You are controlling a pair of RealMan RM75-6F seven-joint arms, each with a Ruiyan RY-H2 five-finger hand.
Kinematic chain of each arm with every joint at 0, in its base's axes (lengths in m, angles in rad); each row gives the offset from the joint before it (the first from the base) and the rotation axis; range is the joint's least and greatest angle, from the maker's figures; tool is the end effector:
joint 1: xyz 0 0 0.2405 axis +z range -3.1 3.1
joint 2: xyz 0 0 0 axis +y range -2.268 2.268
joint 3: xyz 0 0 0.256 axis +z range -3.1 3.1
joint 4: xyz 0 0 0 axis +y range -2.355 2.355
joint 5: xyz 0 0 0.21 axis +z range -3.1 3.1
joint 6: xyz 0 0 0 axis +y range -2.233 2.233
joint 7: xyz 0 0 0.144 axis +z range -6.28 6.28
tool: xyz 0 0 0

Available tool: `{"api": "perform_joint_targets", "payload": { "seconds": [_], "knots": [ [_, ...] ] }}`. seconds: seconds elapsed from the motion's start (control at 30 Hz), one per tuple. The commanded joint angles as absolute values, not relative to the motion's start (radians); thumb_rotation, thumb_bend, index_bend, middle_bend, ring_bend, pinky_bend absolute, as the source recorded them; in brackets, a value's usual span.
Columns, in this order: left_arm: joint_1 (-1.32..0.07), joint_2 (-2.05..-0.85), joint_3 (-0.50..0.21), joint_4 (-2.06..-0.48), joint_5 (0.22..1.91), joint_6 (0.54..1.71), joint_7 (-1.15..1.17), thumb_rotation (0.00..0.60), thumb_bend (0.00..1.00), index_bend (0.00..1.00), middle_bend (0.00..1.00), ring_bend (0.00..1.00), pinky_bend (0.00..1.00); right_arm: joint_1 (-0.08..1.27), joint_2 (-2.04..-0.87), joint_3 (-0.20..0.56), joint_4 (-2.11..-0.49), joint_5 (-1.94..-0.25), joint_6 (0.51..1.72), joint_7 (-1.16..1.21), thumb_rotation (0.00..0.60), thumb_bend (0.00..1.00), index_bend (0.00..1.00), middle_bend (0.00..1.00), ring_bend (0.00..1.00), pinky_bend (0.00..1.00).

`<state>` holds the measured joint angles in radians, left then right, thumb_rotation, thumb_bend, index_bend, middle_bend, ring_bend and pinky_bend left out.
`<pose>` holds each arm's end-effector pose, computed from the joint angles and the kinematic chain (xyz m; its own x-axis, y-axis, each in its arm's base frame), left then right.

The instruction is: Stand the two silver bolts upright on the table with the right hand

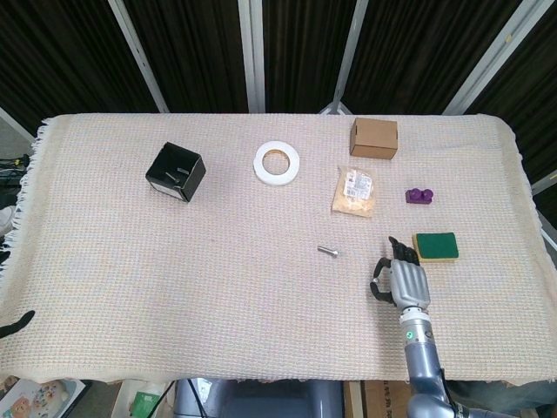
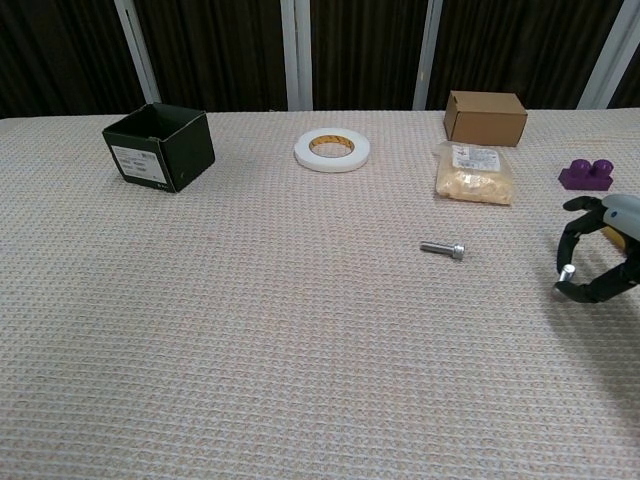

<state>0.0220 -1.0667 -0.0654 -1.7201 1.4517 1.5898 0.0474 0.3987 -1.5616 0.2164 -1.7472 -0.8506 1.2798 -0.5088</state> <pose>-0.3108 0.1494 0.1843 0.3934 -0.0696 0.9168 0.9144 0.1329 -0.3823 -0.2185 -0.2633 0.0083 0.1766 -0.2656 0.9478 -0.9587 0.1717 0.2268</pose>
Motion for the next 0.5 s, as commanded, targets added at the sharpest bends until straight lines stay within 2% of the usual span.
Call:
{"api": "perform_joint_targets", "payload": {
  "seconds": [0.03,0.5],
  "knots": [
    [0.022,-1.067,-0.065,-1.72,1.452,1.59,0.048,0.6,0.15,0.14,0.12,0.01,0.08,0.4,-1.56,0.216,-1.748,-0.848,1.28,-0.51,0.6,0.36,0.59,0.0,0.0,0.02],
    [0.023,-1.067,-0.065,-1.72,1.453,1.592,0.045,0.6,0.15,0.14,0.12,0.01,0.08,0.413,-1.55,0.212,-1.755,-0.817,1.272,-0.514,0.6,0.36,0.55,0.0,0.0,0.02]
  ]
}}
